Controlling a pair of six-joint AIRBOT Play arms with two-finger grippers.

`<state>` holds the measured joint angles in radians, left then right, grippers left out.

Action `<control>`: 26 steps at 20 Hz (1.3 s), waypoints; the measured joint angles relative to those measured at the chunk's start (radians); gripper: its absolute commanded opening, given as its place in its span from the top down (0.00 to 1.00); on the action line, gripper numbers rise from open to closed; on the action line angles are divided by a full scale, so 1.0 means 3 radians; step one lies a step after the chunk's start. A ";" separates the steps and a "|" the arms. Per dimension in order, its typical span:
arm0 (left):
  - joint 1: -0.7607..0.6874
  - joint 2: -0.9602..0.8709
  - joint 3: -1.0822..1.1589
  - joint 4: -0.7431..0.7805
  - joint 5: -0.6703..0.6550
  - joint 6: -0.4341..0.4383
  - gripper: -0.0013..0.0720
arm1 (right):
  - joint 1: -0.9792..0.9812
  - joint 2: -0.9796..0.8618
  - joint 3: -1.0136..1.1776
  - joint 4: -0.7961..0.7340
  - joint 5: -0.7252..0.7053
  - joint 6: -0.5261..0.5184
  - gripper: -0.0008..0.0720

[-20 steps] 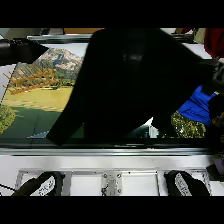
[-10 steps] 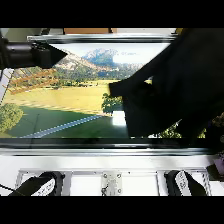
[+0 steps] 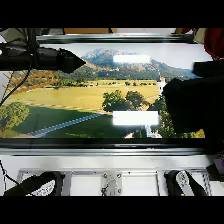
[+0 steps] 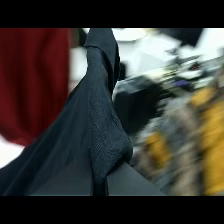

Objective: Fold the clothes and pants, and hang the long-sleeved shirts on hangers.

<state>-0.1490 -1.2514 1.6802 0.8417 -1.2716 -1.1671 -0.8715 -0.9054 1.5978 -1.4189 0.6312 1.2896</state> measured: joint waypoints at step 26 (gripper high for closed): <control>-0.0017 -0.0069 0.0000 -0.0013 -0.0245 -0.0001 0.96 | -0.0554 -0.0431 0.0543 -0.0523 -0.0868 0.0669 0.98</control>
<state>-0.1539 -1.2720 1.6802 0.8379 -1.3453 -1.1675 -1.0378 -1.0348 1.7607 -1.5757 0.3706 1.4902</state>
